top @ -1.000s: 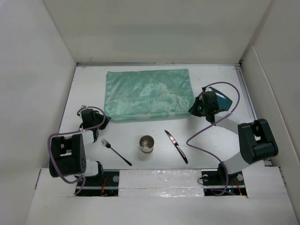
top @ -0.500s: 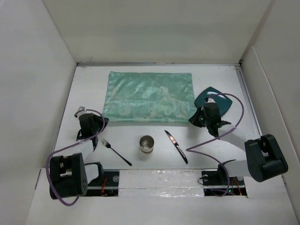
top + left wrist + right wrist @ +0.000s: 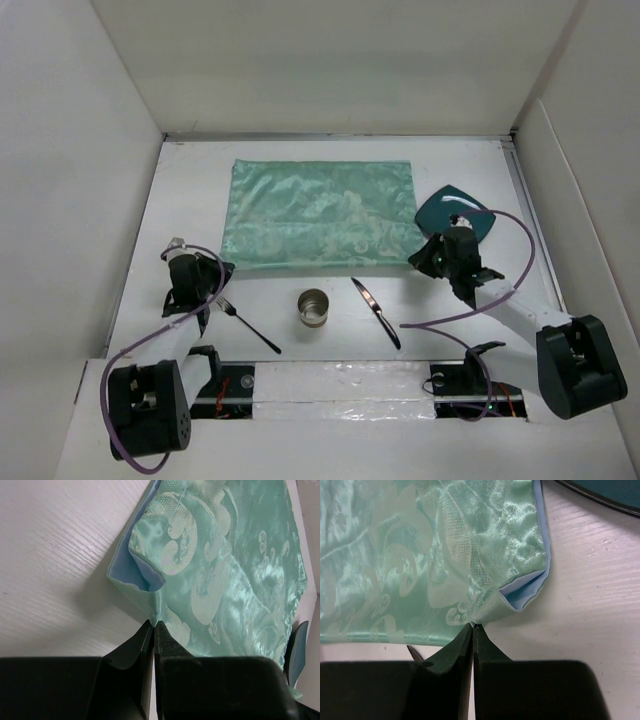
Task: Set the dinner table for one person
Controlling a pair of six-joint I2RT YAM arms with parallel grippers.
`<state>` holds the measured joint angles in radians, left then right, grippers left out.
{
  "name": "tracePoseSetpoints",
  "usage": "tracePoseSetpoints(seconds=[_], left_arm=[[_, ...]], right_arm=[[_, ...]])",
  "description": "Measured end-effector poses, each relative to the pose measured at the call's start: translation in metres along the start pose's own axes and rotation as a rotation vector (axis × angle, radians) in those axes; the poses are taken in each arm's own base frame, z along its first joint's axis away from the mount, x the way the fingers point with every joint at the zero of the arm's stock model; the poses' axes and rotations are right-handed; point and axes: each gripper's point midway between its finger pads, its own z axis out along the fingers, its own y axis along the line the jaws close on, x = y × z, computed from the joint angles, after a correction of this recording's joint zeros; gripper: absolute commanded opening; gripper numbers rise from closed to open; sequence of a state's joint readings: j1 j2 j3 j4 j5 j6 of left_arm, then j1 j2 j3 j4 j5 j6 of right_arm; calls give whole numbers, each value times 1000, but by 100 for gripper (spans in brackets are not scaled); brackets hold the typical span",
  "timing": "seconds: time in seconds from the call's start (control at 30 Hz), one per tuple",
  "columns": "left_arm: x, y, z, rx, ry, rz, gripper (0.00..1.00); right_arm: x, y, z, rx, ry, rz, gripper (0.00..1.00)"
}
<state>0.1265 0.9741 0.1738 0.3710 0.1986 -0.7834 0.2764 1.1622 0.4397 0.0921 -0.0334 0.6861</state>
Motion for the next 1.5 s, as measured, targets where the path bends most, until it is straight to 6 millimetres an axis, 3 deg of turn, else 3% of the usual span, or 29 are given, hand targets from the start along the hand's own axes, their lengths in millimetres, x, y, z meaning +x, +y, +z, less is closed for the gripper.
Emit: tracePoseSetpoints(seconds=[0.1,0.13,0.17,0.27,0.4,0.5,0.6,0.7,0.77,0.87,0.97,1.23,1.3,1.4,1.5], left_arm=[[-2,-5,-5,20,-13,6,3],[-4,-7,-7,29,-20,11,9],[-5,-8,-8,38,-27,17,29],[-3,-9,-12,49,-29,33,37],[-4,-12,-19,66,-35,40,37],[-8,-25,-27,121,-55,48,37],[-12,-42,-37,201,-76,59,35],[-13,-55,-46,259,-82,74,34],[-13,-64,-51,288,-75,84,33],[-16,-79,-59,339,-76,101,33],[-16,-86,-63,374,-71,110,33],[-10,-95,-66,424,-30,116,32],[-9,-96,-66,433,-25,115,31],[-7,-97,-67,440,-16,113,31],[-7,-100,-68,453,-11,110,31]], right_arm=[[1,-4,0,14,6,2,25],[2,-5,0,21,9,4,30],[3,-8,1,32,15,0,32],[3,-12,2,53,28,-6,36],[-8,-7,-3,65,18,-32,44],[-33,-1,-15,75,-58,-39,51],[-75,-6,-29,103,-184,6,57],[-112,-42,-42,195,-304,130,58],[-122,-73,-48,263,-349,221,59],[-118,-114,-51,350,-366,350,59],[-101,-132,-40,381,-306,454,59],[-71,-137,-6,346,-220,680,57],[-72,-137,1,324,-229,725,47],[-76,-136,7,307,-246,777,47],[-75,-137,9,304,-261,816,40]])
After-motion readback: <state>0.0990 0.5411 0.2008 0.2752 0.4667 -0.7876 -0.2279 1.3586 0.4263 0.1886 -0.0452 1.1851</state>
